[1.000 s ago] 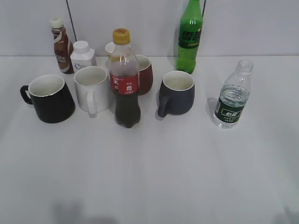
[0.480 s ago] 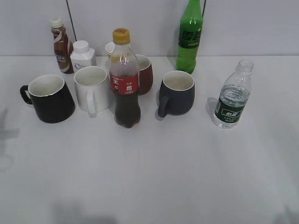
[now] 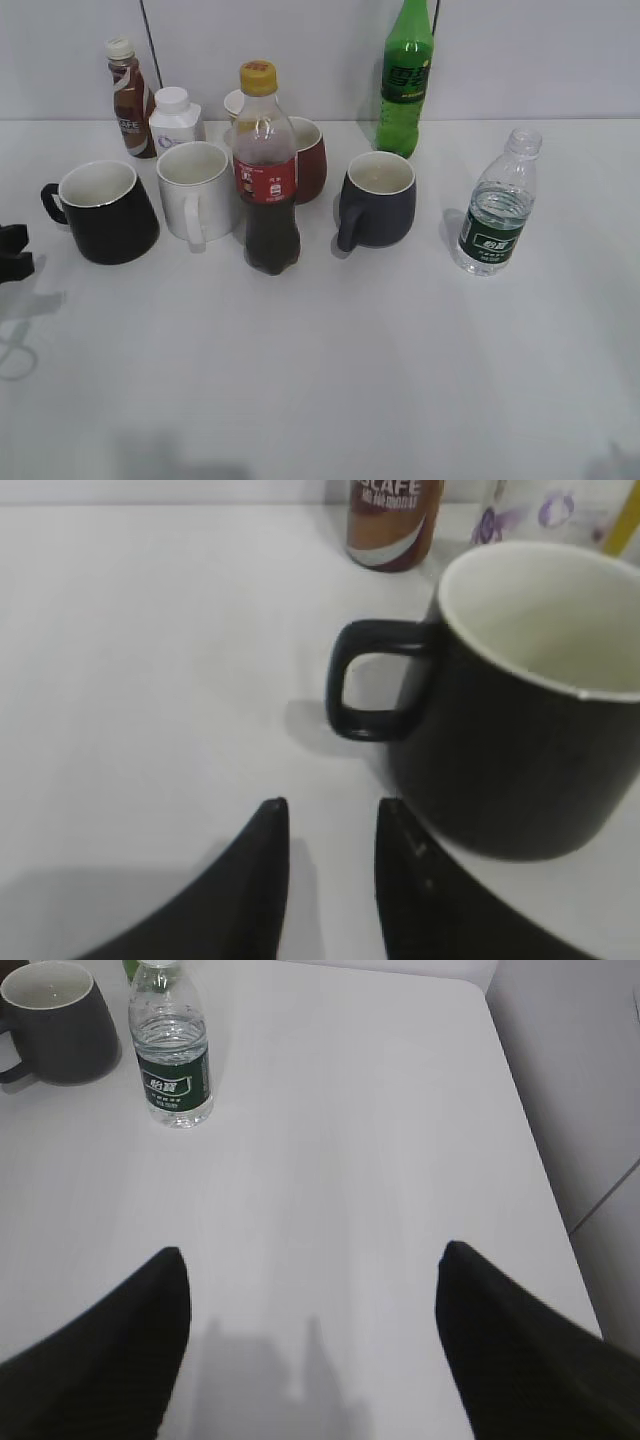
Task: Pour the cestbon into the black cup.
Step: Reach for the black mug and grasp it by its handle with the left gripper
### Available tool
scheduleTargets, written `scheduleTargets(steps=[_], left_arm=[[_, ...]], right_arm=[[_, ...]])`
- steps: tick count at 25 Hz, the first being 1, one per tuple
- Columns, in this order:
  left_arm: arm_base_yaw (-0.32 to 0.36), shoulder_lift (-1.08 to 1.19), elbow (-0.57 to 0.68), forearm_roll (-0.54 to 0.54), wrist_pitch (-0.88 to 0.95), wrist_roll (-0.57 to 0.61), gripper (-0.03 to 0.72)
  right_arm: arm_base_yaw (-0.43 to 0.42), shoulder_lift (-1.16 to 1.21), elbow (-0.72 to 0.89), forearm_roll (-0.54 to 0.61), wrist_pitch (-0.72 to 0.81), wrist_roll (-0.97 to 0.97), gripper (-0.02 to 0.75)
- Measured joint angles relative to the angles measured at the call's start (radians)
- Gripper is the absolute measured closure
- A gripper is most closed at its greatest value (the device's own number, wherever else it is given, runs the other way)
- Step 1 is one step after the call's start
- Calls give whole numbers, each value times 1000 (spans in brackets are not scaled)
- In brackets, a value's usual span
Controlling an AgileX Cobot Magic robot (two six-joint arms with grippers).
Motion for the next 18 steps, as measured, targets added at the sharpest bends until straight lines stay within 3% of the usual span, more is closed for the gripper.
scheduleTargets(steps=[5, 8, 11, 14, 18], left_arm=[[198, 56, -60, 340, -32, -65, 454], [250, 106, -138, 469, -54, -101, 433], [251, 157, -186, 510, -98, -90, 395], [214, 204, -213, 503, -114, 9, 356], [155, 246, -221, 365, -141, 113, 330]], right_arm=[[0, 0, 0, 0, 0, 0, 149], [0, 0, 0, 0, 0, 0, 149], [0, 0, 0, 0, 0, 0, 149], [0, 0, 0, 0, 0, 0, 149], [0, 0, 0, 0, 0, 0, 149]])
